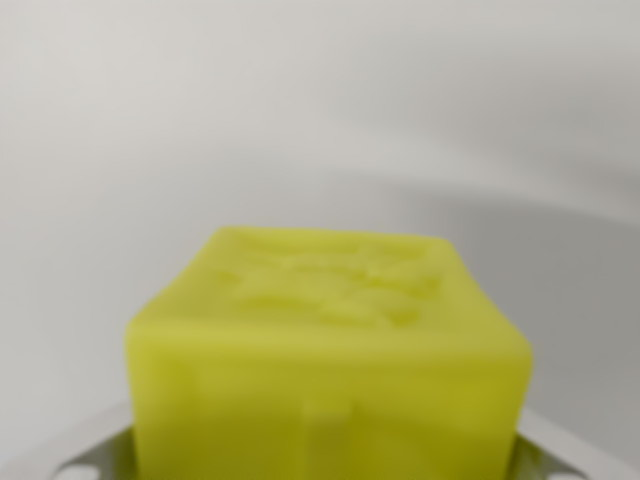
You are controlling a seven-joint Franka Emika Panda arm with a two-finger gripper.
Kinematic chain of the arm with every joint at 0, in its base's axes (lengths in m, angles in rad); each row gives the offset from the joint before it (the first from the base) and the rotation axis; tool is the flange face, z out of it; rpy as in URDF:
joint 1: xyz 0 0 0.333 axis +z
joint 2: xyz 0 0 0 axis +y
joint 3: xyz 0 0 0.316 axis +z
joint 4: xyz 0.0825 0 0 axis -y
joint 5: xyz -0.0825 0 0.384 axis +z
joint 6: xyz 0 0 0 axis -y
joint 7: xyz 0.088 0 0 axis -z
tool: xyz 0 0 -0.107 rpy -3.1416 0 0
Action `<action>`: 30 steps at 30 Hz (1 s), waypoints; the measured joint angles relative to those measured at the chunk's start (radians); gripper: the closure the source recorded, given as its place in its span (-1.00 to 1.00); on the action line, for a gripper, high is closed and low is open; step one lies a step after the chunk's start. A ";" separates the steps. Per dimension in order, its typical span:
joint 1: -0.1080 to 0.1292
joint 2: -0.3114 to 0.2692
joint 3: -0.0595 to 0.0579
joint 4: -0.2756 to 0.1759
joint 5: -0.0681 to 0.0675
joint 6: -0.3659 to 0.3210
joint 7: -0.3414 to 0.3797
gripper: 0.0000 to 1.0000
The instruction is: Pick yellow cube
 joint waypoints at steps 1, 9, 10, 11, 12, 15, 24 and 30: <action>0.000 -0.006 0.000 0.000 -0.001 -0.006 0.001 1.00; -0.001 -0.054 0.000 0.001 -0.008 -0.055 0.005 1.00; -0.001 -0.060 0.000 0.001 -0.009 -0.061 0.006 1.00; -0.001 -0.066 0.000 0.001 -0.009 -0.068 0.006 1.00; -0.001 -0.072 0.000 0.002 -0.010 -0.074 0.007 1.00; -0.002 -0.088 0.000 0.003 -0.012 -0.093 0.008 1.00; -0.002 -0.137 0.000 0.011 -0.017 -0.150 0.012 1.00; -0.003 -0.168 0.000 0.019 -0.020 -0.188 0.014 1.00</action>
